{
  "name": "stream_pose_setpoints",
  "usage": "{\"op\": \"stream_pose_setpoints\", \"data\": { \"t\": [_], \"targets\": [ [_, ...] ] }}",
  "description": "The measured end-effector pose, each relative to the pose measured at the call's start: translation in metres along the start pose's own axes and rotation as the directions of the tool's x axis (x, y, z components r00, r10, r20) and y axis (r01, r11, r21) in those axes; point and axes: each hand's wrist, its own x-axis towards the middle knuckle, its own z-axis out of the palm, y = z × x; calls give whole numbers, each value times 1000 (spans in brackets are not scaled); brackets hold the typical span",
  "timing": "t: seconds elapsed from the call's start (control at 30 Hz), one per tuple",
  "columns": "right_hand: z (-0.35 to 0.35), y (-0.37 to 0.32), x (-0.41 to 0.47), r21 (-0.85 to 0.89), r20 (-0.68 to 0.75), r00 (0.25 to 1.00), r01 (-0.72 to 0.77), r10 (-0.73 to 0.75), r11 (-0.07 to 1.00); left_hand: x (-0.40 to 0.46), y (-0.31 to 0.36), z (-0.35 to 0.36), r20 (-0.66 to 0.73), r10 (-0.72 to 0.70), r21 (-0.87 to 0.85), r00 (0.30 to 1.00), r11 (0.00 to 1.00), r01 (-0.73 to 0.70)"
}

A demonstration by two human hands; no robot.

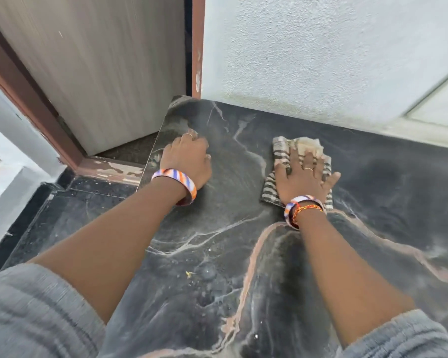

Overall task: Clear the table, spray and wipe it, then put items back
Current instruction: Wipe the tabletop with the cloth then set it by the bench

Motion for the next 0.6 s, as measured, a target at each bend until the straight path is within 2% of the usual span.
{"op": "stream_pose_setpoints", "data": {
  "t": [0.07, 0.1, 0.23, 0.37, 0.43, 0.5, 0.6],
  "targets": [
    [-6, 35, -8, -13, 1, 979, -204, 204, 979, -5, 1, 0, 0, 23, 10, 1000, 1000, -23],
    [-8, 45, -11, -1, 6, 965, -261, 261, 965, -7, 0, 0, -10, 31, 8, 999, 999, -31],
    [-9, 40, -13, 73, 46, 962, -274, 271, 959, -15, -22, -6, -73, -34, 14, 997, 999, 35],
    [-5, 12, -21, 23, 55, 991, -123, 121, 992, -23, -60, -15, -100, -178, -4, 979, 984, 179],
    [-3, -7, -27, 4, 56, 998, -30, 30, 1000, -25, -74, -16, -42, -250, -110, 967, 963, 245],
    [6, -46, -36, -8, 72, 989, 134, -133, 991, -37, -99, -20, -6, -340, -218, 940, 918, 331],
    [9, -83, -40, -12, 84, 959, 274, -272, 962, -43, -100, -20, 76, -370, -338, 926, 864, 373]
  ]
}}
